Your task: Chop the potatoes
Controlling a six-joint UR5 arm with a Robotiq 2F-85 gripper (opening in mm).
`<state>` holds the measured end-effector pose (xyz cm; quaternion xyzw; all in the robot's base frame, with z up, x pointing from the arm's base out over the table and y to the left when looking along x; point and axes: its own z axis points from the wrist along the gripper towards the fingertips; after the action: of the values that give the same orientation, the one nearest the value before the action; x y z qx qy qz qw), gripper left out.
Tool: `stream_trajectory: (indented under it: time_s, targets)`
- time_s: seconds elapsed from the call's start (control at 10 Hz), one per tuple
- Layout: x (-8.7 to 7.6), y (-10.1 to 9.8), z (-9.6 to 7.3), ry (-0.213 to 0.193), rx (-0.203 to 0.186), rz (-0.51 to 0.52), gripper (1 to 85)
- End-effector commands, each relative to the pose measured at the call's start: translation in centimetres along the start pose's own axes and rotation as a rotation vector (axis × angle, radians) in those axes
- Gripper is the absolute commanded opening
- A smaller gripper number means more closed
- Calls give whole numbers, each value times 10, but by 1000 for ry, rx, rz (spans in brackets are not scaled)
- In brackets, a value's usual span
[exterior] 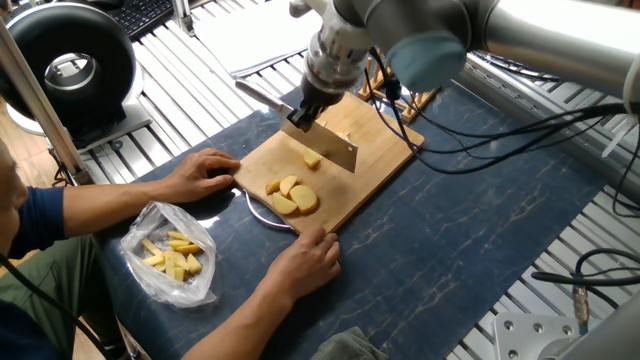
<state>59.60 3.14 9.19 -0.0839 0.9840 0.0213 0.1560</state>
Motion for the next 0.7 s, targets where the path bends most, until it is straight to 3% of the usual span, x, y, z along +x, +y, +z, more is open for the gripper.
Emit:
stream_trajectory:
  time_s: [0.0,0.6]
  targets:
    - [-6,11,-8,6,-9,30,10]
    - [-8,1,7,-23,2,8,10]
